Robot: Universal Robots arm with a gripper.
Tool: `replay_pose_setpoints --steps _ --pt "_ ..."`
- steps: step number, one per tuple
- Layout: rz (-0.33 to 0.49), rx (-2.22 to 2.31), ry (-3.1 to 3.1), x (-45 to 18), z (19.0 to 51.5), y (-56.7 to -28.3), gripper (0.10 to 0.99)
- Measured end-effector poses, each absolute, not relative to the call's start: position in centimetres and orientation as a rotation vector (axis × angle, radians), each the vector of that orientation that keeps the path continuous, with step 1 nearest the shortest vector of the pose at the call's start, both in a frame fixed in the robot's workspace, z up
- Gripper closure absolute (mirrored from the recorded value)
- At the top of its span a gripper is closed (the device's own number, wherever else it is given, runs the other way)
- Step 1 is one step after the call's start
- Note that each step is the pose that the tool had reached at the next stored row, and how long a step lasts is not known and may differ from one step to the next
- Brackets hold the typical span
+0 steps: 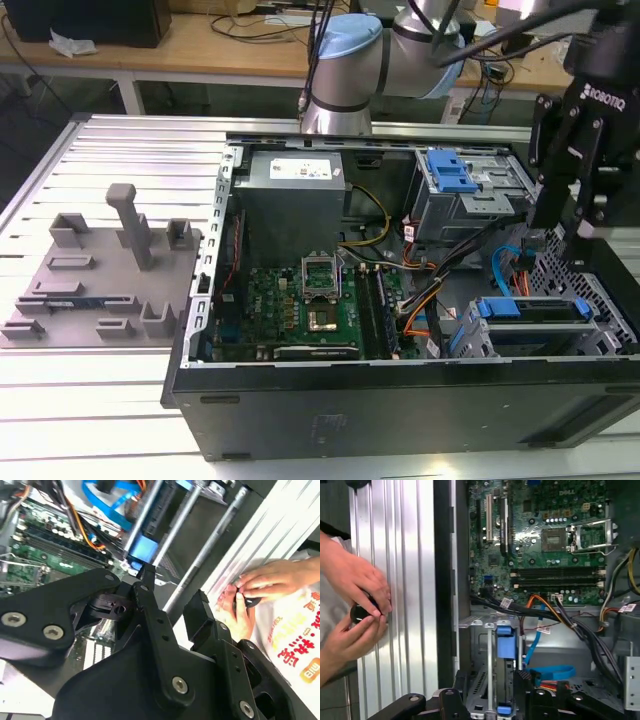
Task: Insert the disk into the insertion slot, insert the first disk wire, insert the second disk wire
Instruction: 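Insert the first disk wire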
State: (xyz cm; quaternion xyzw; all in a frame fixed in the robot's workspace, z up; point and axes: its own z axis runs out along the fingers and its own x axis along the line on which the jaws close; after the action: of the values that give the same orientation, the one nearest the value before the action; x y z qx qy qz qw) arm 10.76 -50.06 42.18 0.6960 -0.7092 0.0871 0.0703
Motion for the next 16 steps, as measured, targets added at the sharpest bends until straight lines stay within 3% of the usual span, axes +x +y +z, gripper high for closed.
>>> replay_pose_setpoints --steps 2,10,16 --pt "0.262 2.094 -2.133 11.2 42.2 -48.5 0.584" --pt "0.264 2.091 -2.132 14.9 42.1 -48.3 0.584" --pt "0.332 2.016 -2.162 14.9 42.1 -48.3 0.584"
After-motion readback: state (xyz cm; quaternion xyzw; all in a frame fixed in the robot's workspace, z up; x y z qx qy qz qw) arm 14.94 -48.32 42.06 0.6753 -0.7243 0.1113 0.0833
